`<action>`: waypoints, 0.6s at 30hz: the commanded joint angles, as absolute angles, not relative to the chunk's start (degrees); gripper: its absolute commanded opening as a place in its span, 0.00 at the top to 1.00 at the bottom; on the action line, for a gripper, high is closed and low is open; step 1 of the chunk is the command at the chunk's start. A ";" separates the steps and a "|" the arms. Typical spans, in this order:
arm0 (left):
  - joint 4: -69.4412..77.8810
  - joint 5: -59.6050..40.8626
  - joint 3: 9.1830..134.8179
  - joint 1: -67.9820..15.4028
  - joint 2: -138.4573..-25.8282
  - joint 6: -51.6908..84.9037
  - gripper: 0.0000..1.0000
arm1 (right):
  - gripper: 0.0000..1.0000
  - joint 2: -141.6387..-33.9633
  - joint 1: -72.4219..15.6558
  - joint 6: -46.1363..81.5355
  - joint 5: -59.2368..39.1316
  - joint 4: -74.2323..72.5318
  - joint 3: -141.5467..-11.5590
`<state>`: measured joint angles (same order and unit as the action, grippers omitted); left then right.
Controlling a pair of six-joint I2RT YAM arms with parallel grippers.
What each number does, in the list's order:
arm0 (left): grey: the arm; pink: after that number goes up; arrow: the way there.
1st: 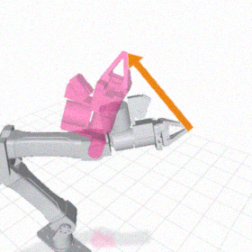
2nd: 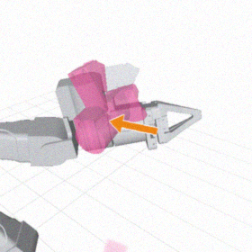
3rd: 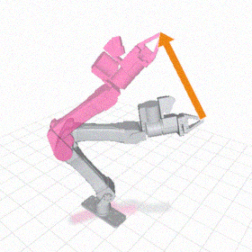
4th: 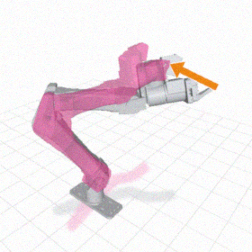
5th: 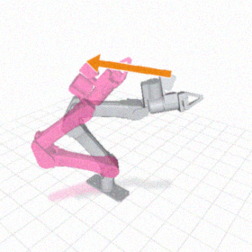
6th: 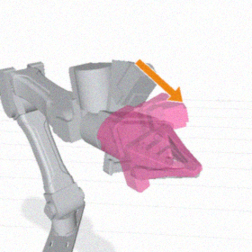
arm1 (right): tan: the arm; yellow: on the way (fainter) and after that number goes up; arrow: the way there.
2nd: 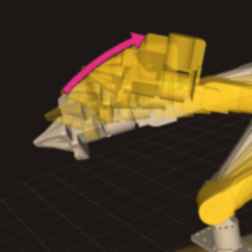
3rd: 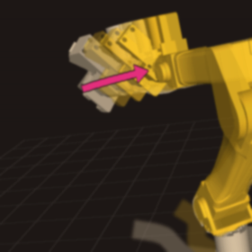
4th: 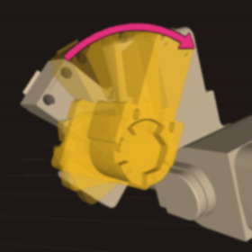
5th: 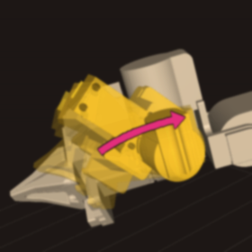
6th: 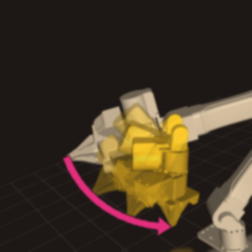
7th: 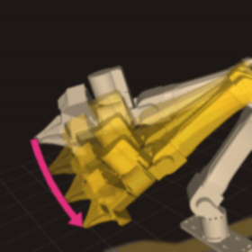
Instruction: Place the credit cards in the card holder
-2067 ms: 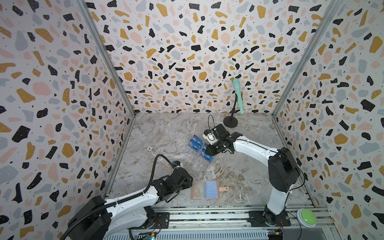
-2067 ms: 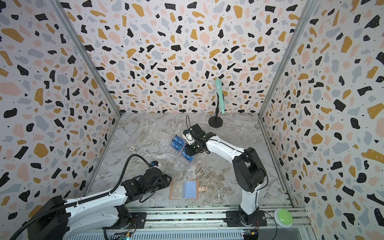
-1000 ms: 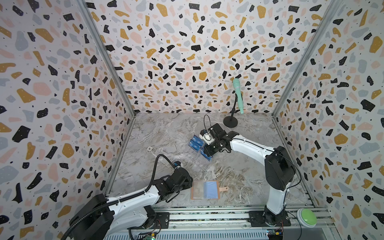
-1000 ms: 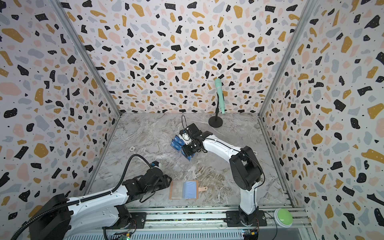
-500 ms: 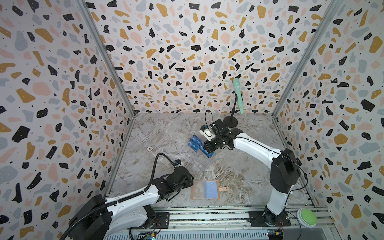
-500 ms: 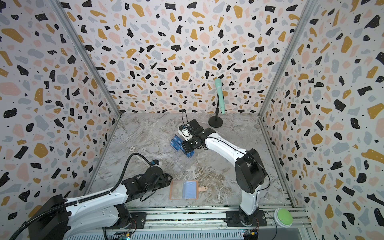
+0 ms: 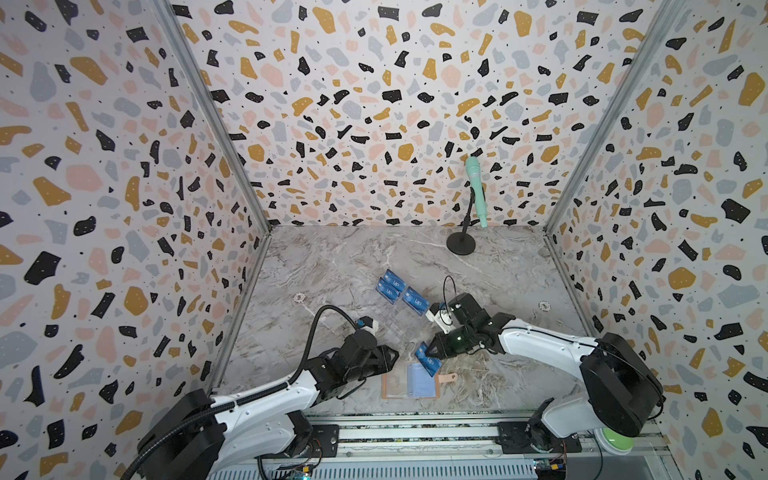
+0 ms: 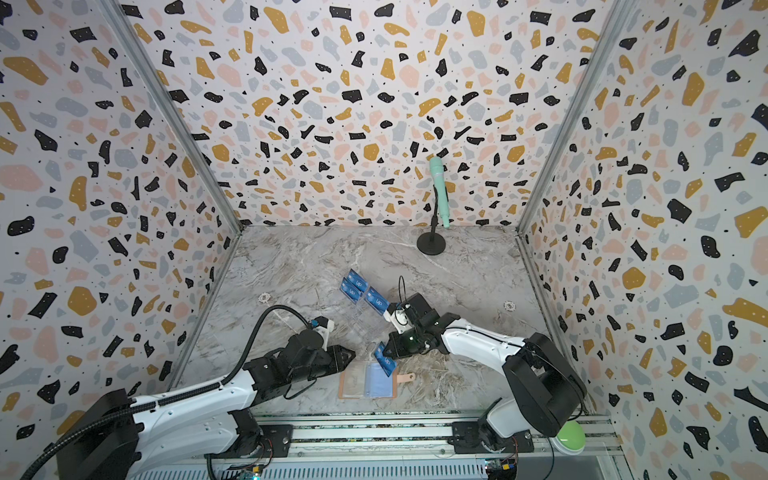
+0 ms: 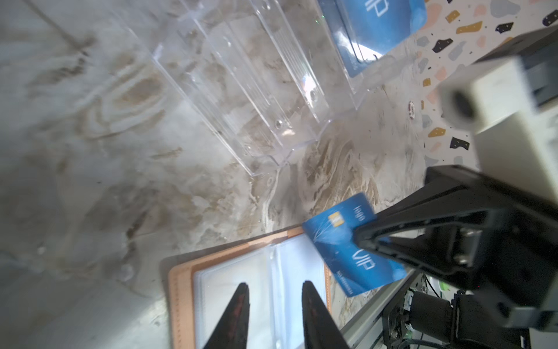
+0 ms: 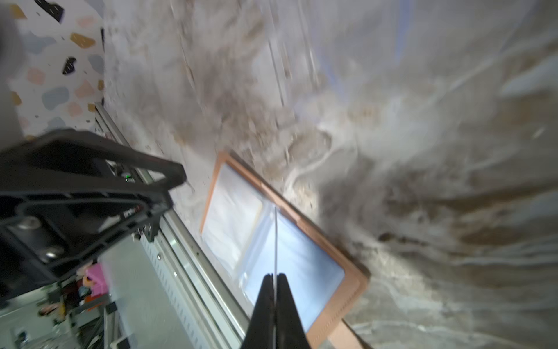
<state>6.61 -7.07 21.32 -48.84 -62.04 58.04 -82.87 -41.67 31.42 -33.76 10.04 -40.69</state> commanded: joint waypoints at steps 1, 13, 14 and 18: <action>12.41 -11.92 21.45 -48.61 -64.67 57.39 0.71 | 1.00 -80.25 -43.81 39.92 -38.67 -1.52 -37.85; 8.56 -11.91 20.98 -48.80 -71.28 57.24 0.81 | 1.00 -82.02 -45.79 45.68 -38.62 -8.87 -32.28; 7.40 -11.24 20.92 -48.86 -71.37 56.93 0.81 | 1.00 -82.15 -45.79 45.65 -38.67 -8.88 -32.26; 4.98 -9.91 20.47 -48.85 -71.04 56.25 0.81 | 1.00 -82.41 -45.87 46.00 -38.50 -9.23 -31.59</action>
